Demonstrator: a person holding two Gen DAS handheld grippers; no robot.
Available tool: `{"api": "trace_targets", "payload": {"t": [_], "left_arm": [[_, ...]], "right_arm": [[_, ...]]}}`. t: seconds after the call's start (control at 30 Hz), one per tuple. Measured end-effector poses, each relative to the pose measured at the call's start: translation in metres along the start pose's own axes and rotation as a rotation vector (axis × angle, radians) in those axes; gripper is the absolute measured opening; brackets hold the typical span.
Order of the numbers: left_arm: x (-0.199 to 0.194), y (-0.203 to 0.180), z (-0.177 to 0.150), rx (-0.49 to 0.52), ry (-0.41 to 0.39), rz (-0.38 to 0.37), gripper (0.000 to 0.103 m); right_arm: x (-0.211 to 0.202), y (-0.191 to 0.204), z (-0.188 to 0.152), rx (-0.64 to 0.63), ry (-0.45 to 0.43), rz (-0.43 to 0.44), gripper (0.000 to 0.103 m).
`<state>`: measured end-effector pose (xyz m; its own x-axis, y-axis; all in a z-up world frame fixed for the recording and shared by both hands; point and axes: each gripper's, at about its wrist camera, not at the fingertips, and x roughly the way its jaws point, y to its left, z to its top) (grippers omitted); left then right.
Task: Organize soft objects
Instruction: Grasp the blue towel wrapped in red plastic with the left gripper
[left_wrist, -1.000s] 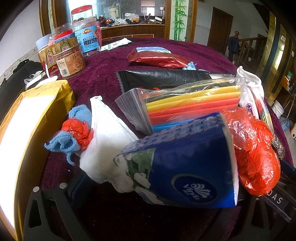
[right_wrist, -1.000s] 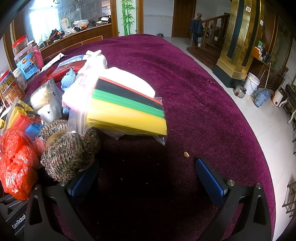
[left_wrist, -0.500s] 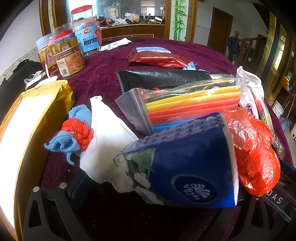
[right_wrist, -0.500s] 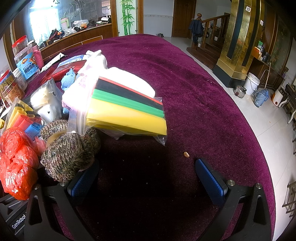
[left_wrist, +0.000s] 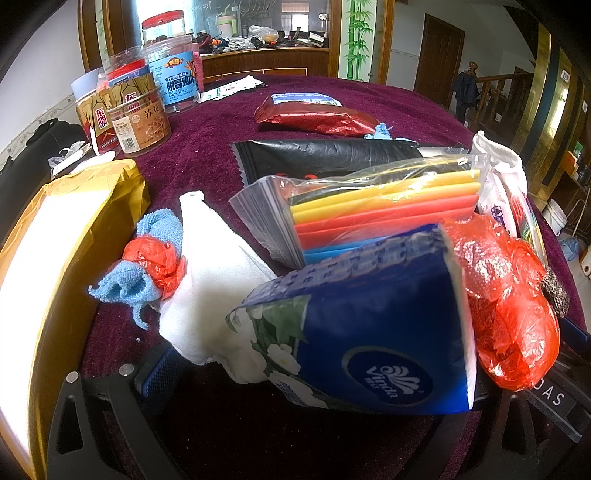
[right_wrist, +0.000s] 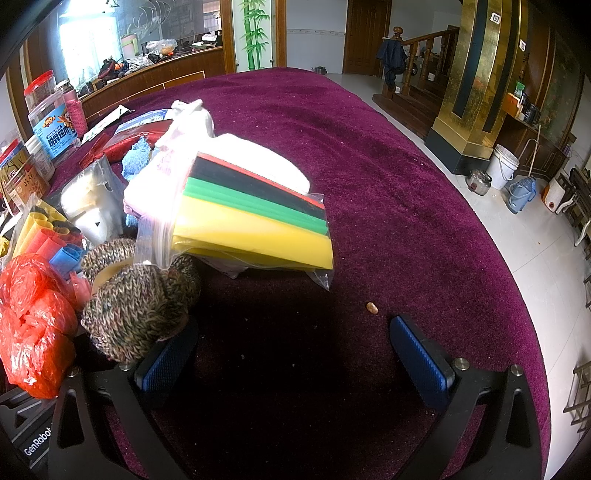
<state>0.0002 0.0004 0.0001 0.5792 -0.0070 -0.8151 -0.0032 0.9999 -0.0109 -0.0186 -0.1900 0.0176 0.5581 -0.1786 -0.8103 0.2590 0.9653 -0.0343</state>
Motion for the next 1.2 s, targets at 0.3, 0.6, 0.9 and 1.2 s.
{"api": "trace_targets", "payload": {"t": [0.3, 0.6, 0.9, 1.2], "left_arm": [[-0.017, 0.012, -0.022, 0.126, 0.096, -0.079, 0.102], [-0.064, 0.03, -0.042, 0.182, 0.037, -0.159, 0.092], [-0.124, 0.089, -0.045, 0.127, -0.124, -0.198, 0.099], [-0.105, 0.076, -0.034, 0.132, -0.043, -0.197, 0.099]], "right_arm": [[0.003, -0.004, 0.005, -0.086, 0.085, 0.065, 0.103], [-0.035, -0.012, -0.007, -0.066, 0.038, 0.042, 0.098], [-0.128, -0.019, -0.027, -0.094, -0.401, 0.027, 0.103], [-0.072, -0.044, -0.027, 0.11, -0.261, 0.202, 0.103]]}}
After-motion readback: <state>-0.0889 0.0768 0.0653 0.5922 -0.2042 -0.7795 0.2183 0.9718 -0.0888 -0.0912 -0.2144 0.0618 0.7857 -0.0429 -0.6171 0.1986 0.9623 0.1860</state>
